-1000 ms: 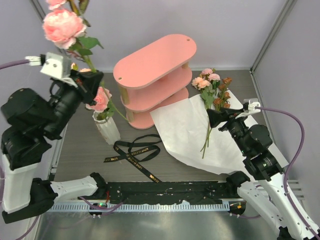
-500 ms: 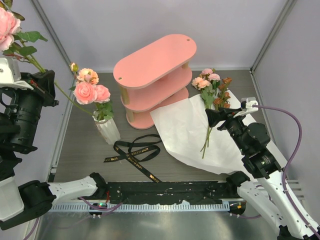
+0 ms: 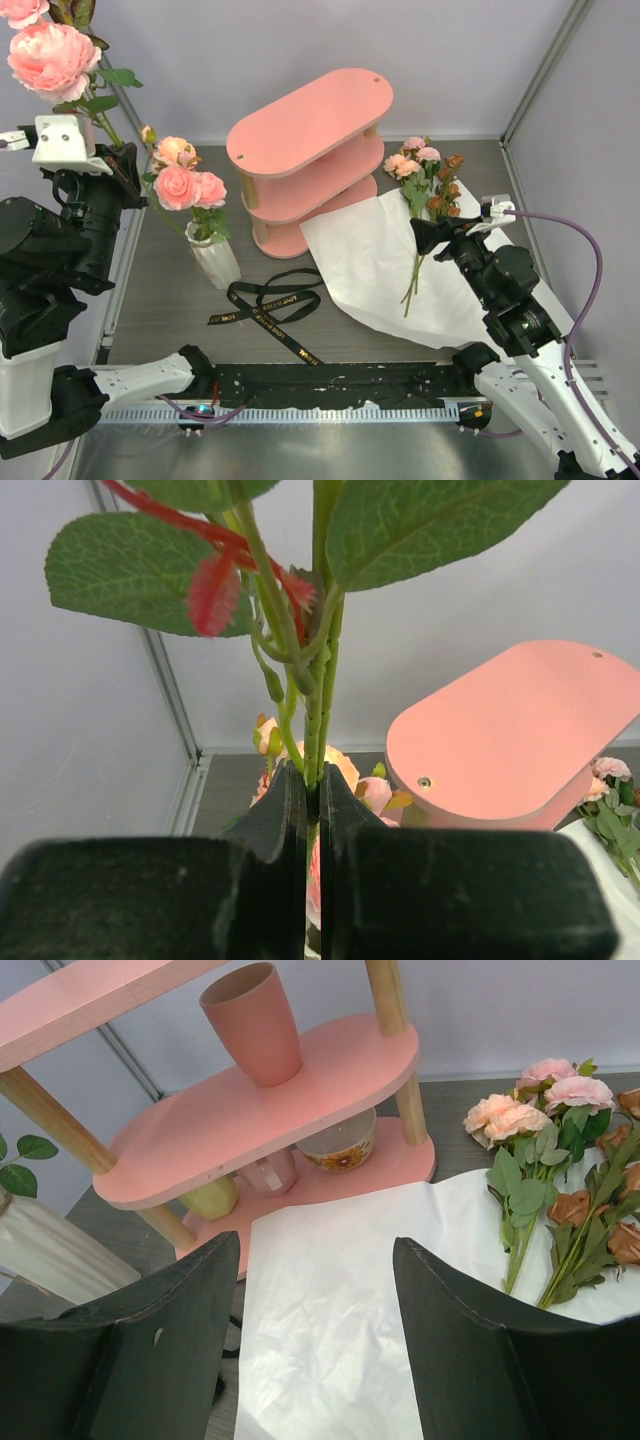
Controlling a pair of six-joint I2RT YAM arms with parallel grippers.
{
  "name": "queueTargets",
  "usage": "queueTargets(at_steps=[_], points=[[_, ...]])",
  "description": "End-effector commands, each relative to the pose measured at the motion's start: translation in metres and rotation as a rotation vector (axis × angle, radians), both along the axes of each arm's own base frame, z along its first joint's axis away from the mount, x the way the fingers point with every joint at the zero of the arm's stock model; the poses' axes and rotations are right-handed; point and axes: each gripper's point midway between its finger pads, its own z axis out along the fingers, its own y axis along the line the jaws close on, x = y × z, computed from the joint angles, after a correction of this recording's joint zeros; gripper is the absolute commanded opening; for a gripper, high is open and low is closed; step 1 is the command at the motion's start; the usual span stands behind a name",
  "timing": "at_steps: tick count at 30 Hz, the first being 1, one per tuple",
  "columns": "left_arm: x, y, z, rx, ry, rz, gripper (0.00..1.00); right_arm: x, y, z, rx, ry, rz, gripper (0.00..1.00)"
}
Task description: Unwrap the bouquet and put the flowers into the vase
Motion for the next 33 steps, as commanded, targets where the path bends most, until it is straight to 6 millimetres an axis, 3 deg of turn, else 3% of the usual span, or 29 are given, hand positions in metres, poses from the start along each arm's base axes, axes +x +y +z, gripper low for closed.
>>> queueTargets(at_steps=[1, 3, 10, 18, 30, 33], points=[[0.002, 0.0, 0.016, -0.094, -0.064, 0.011, 0.0, 0.0, 0.002, 0.011, 0.026, -0.039, 0.006, 0.68], [0.003, -0.001, 0.015, -0.087, -0.062, 0.013, 0.0, 0.0, 0.002, 0.011, 0.024, -0.036, 0.006, 0.68], [-0.005, 0.008, 0.042, -0.108, -0.117, 0.011, 0.0, 0.002, 0.004, 0.009, 0.022, -0.032, 0.011, 0.68], [-0.001, 0.004, 0.032, -0.088, -0.093, 0.015, 0.0, 0.003, 0.006, 0.008, 0.022, -0.03, 0.018, 0.68], [0.018, -0.014, -0.013, -0.095, -0.06, 0.037, 0.0, 0.003, 0.006, 0.002, 0.025, -0.018, 0.02, 0.68], [0.03, -0.022, -0.048, -0.084, -0.032, 0.077, 0.0, 0.003, 0.007, 0.0, 0.023, -0.011, 0.023, 0.68]])
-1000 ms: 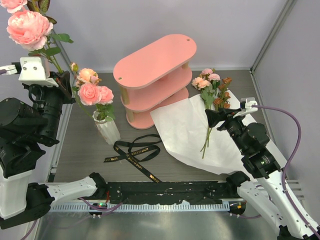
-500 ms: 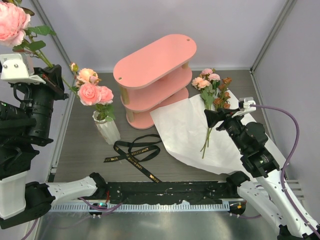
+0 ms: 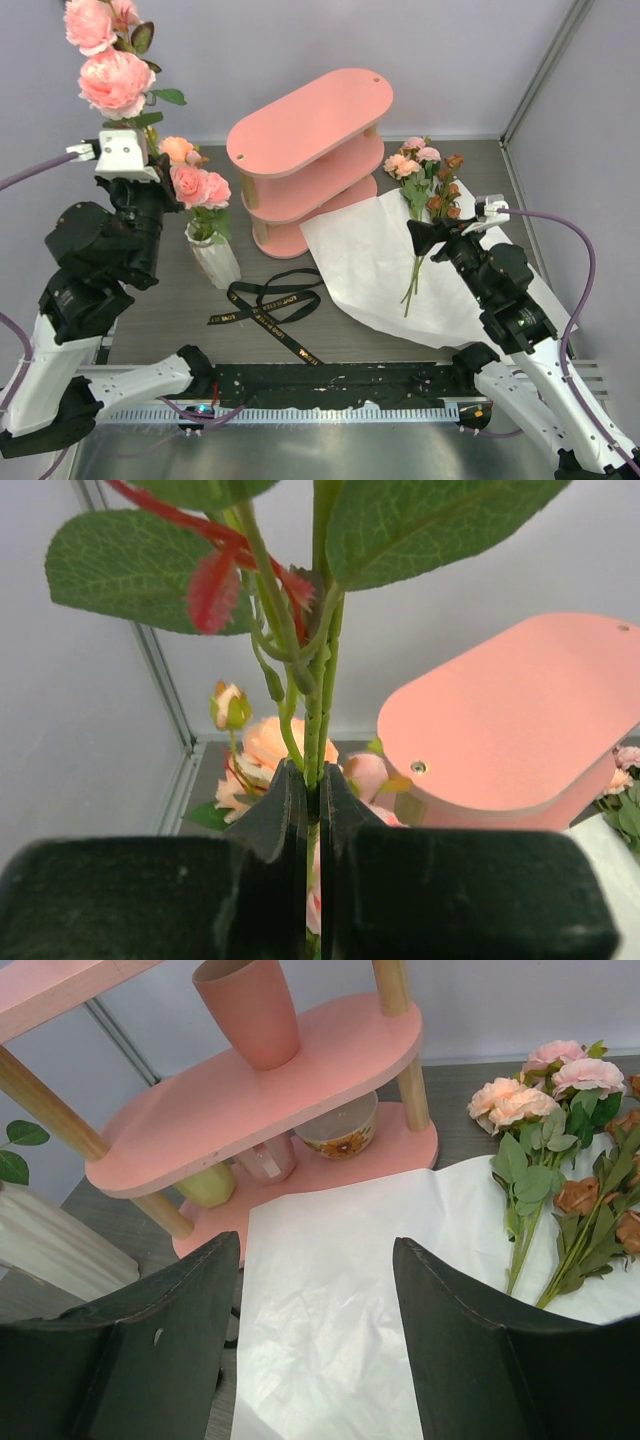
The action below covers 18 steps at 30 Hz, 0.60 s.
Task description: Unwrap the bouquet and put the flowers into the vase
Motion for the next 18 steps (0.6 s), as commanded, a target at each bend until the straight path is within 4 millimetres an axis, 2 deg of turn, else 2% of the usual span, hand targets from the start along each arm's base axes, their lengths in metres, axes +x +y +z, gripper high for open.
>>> queueTargets(at_steps=[1, 9, 18], points=[[0.007, 0.002, -0.015, -0.096, -0.041, 0.064, 0.0, 0.0, 0.003, 0.012, 0.033, -0.04, 0.011, 0.68], [0.013, 0.012, -0.057, -0.106, -0.042, 0.175, 0.0, 0.002, 0.005, 0.008, 0.03, -0.028, 0.015, 0.68], [0.016, 0.02, -0.09, -0.042, -0.01, 0.256, 0.0, 0.003, 0.009, 0.004, 0.038, -0.015, 0.031, 0.68]])
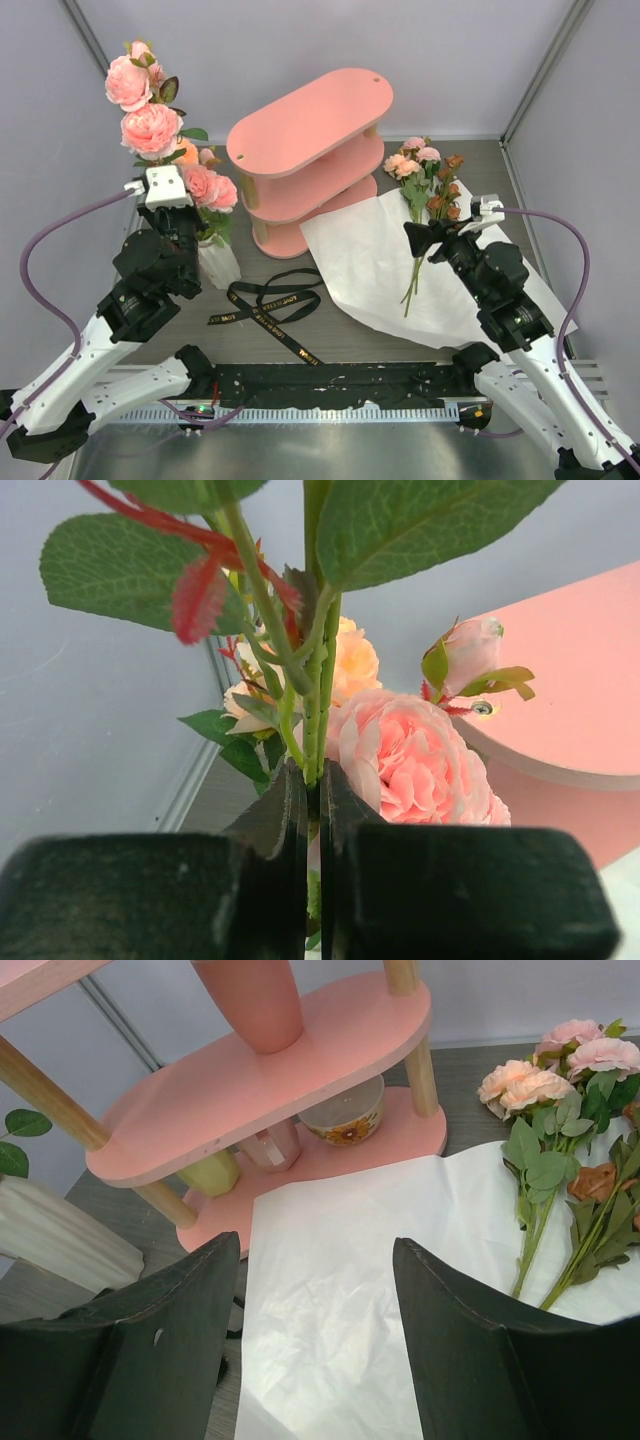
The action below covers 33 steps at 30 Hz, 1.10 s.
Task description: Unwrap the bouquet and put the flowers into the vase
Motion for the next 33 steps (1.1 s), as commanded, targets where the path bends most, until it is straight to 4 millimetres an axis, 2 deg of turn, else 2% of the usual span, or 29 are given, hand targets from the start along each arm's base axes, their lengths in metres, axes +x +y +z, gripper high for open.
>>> queueTargets(at_steps=[1, 14, 16, 19, 22, 23, 25, 26, 28, 29, 32, 33], points=[[-0.002, 0.013, 0.003, -0.023, -0.035, 0.073, 0.0, 0.002, 0.005, 0.013, 0.032, -0.043, 0.019, 0.68], [0.0, 0.027, -0.038, -0.072, -0.014, 0.182, 0.0, 0.003, 0.008, 0.006, 0.031, -0.022, 0.025, 0.68], [0.0, 0.03, -0.042, -0.084, -0.015, 0.191, 0.02, 0.003, 0.008, 0.006, 0.032, -0.022, 0.025, 0.68], [-0.001, 0.03, -0.047, -0.098, -0.011, 0.191, 0.11, 0.003, 0.008, 0.005, 0.031, -0.022, 0.025, 0.68], [-0.002, 0.031, -0.049, -0.103, -0.01, 0.187, 0.22, 0.004, 0.008, 0.005, 0.031, -0.019, 0.026, 0.68], [-0.002, 0.03, -0.048, -0.103, -0.01, 0.181, 0.36, 0.004, 0.008, 0.003, 0.029, -0.015, 0.026, 0.68], [-0.004, 0.032, -0.046, -0.117, -0.012, 0.177, 0.5, 0.004, 0.009, 0.004, 0.031, -0.016, 0.029, 0.68], [-0.006, 0.033, -0.042, -0.119, -0.01, 0.166, 0.65, 0.005, 0.009, 0.003, 0.032, -0.012, 0.029, 0.68], [-0.008, 0.032, -0.039, -0.142, -0.017, 0.145, 0.78, 0.005, 0.01, 0.002, 0.032, -0.009, 0.03, 0.68], [-0.011, 0.033, -0.034, -0.153, -0.024, 0.121, 0.89, 0.006, 0.01, 0.002, 0.032, -0.009, 0.03, 0.68], [-0.017, 0.034, -0.025, -0.208, -0.043, 0.081, 1.0, 0.006, 0.01, 0.001, 0.033, -0.007, 0.03, 0.68], [-0.02, 0.034, -0.021, -0.225, -0.052, 0.062, 1.0, 0.006, 0.011, 0.001, 0.033, -0.007, 0.032, 0.68]])
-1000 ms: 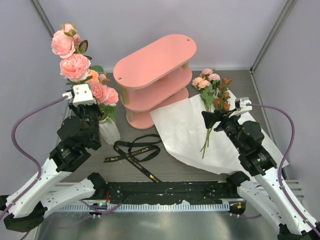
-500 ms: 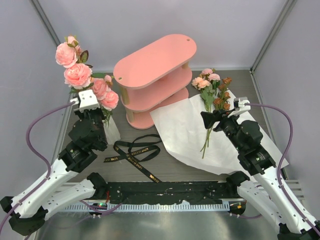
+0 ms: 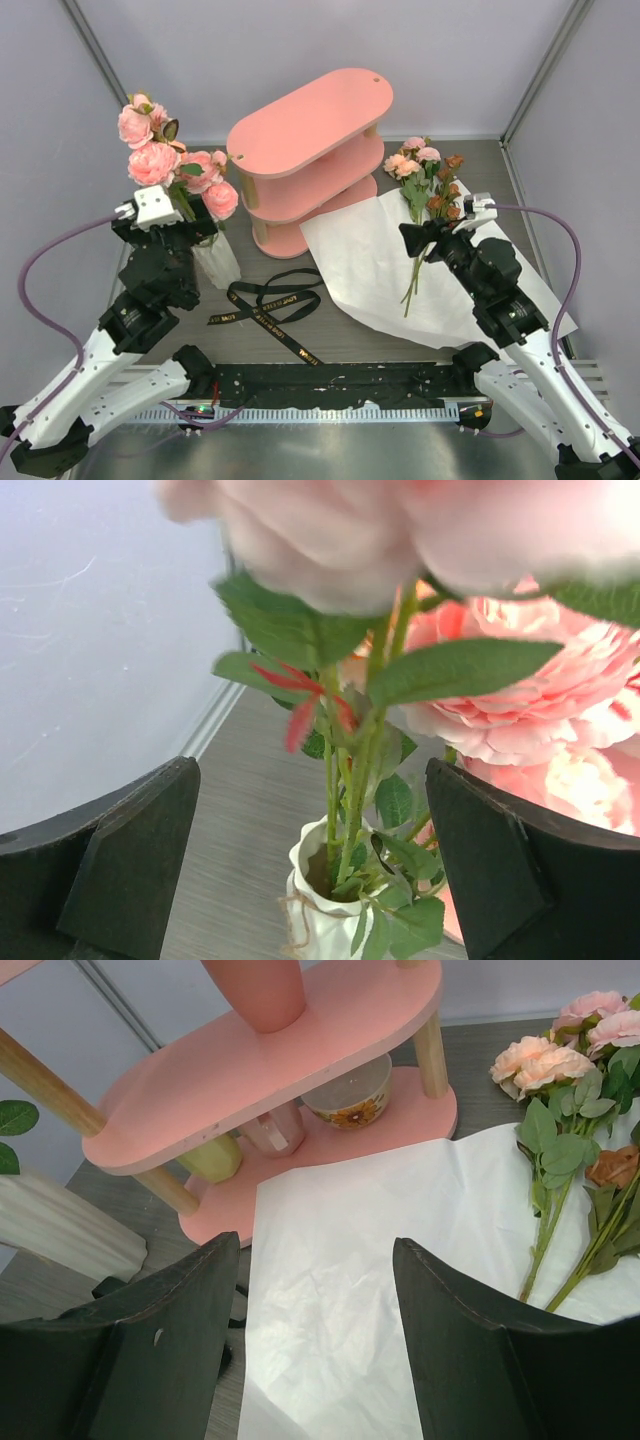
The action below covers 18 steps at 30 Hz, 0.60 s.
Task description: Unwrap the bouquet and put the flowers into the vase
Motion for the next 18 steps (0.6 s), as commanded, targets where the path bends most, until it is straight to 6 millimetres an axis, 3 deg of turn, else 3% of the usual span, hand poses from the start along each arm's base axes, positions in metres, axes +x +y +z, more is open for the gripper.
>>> queueTargets(at_steps=[1, 6, 12, 18], points=[[-0.014, 0.006, 0.029, -0.135, -0.072, -0.064, 1.0, 0.003, 0.004, 0.011, 0.026, -0.037, 0.01, 0.68], [-0.028, 0.004, 0.051, -0.194, -0.101, -0.167, 1.0, 0.005, 0.005, 0.008, 0.023, -0.025, 0.011, 0.68], [-0.053, -0.037, 0.095, -0.209, -0.148, -0.534, 1.0, 0.015, 0.008, -0.003, 0.016, 0.032, -0.004, 0.68], [-0.095, -0.075, 0.159, -0.14, -0.281, -0.889, 1.0, 0.023, 0.013, -0.017, 0.011, 0.098, -0.01, 0.68]])
